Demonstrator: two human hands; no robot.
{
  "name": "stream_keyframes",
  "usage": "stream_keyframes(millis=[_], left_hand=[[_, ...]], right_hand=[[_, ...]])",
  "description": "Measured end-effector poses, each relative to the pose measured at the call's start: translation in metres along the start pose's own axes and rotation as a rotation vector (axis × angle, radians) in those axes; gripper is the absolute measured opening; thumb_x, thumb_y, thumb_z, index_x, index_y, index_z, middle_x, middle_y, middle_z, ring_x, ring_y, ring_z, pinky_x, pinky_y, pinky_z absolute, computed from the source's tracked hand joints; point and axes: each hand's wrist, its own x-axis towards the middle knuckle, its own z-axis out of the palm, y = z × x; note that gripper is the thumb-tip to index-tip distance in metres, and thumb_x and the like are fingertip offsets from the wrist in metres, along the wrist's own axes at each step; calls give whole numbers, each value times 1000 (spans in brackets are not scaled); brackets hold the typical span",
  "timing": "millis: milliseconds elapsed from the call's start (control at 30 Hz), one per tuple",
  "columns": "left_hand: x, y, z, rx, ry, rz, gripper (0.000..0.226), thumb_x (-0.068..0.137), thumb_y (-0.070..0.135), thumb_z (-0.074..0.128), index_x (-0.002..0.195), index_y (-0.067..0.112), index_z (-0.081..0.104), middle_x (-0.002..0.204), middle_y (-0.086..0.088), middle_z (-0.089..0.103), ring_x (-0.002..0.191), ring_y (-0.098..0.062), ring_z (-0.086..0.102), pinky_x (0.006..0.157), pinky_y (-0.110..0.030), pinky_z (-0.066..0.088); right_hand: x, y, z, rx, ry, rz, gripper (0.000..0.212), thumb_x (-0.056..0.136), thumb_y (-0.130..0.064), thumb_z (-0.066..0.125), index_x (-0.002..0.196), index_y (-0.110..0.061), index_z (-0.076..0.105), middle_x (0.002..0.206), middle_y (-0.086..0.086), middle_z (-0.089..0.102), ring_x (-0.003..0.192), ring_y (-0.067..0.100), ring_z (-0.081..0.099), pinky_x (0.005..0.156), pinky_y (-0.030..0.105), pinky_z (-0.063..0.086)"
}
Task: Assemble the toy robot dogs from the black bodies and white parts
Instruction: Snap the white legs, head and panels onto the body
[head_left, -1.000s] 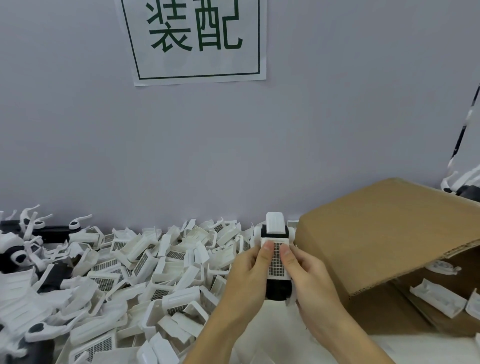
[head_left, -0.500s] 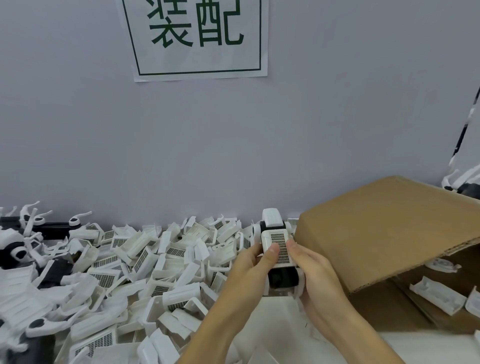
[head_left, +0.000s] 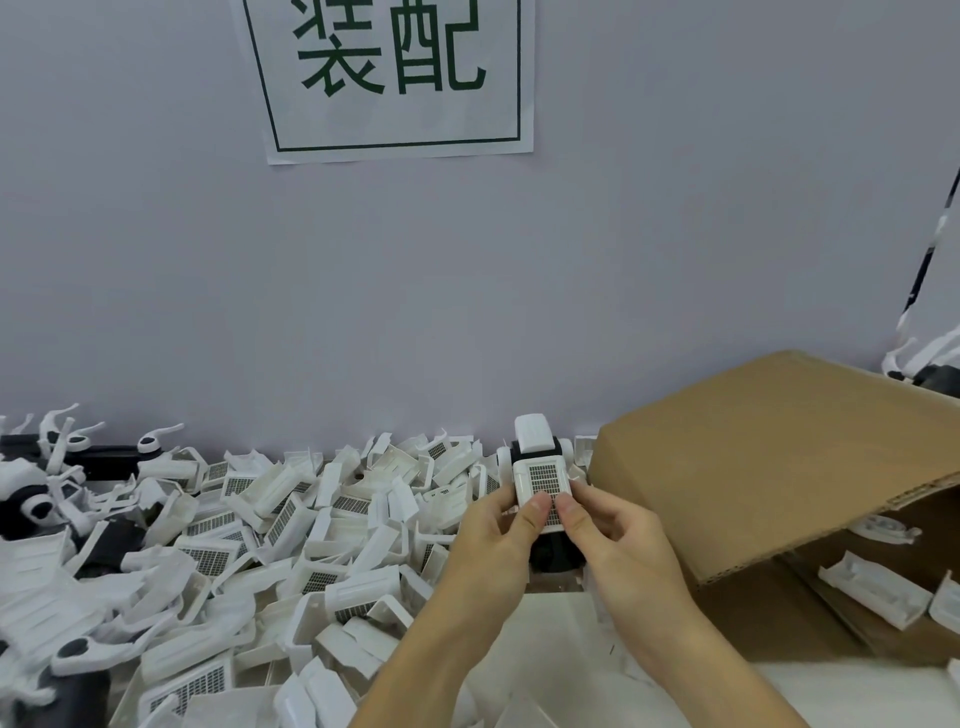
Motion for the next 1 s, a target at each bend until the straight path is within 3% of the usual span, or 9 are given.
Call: stream_keyframes(millis=[167,267,433,600,700,767,867,933,1000], left_hand=[[2,2,0,-118,-16,-24,26,105,21,52,117,9,72,108,-18,76,102,-32,74,75,-43,62],[2,1,2,-144,-3,-27,29,103,29,55,115,9,72,106,-21,76,100,-35,74,74,-43,62],[3,5,4,-263,43,-121,44,107,43,39,121,17,70,111,-9,77,102,-23,75,81,-35,60],[0,9,7,-264,-14,-221,49,108,46,29,127,23,68,120,-3,75,113,-20,71,77,-33,59],[1,14,5,-192,12,-165,43,109,37,35,118,17,72,110,-6,78,105,-19,74,91,-39,57],[0,19,5,-69,129,-52,36,107,30,45,99,13,76,95,-7,80,90,-16,77,77,-27,57],[-2,23,-3,73,419,160,36,104,18,52,78,9,75,71,-5,75,67,-18,73,68,-29,56],[-1,25,-12,91,552,223,30,101,14,55,79,18,75,70,6,71,70,-13,66,69,-28,51],[1,26,-19,46,550,211,19,101,18,57,97,27,74,91,14,72,91,-10,66,75,-25,49]], right_hand=[[0,-3,2,3,-14,1,21,90,-33,63,107,-28,75,103,-8,79,100,8,74,81,23,59],[-3,-1,3,-77,20,-64,15,87,-43,64,98,-40,74,100,-17,77,97,2,72,74,19,58],[-7,2,7,-304,-14,-123,38,91,-24,74,125,-38,63,118,-19,69,116,0,61,102,30,51],[-11,-2,11,-466,64,-230,67,85,-25,77,98,-83,45,107,-48,57,104,-18,56,80,3,45],[-9,1,9,-477,179,-254,35,81,-36,71,100,-63,58,101,-26,69,97,-3,64,79,19,54],[-6,2,4,-437,260,-233,24,83,-39,70,102,-48,61,95,-17,71,91,0,65,75,19,54],[-1,-3,-6,-328,312,-163,18,83,-36,67,101,-35,68,84,-16,72,81,1,66,66,15,49],[3,-8,-10,-212,283,-108,11,89,-28,64,96,-30,72,78,-15,72,76,6,66,71,29,55],[3,-11,-11,-76,204,-42,18,94,-24,61,86,-29,76,67,-9,64,68,11,59,77,49,59]])
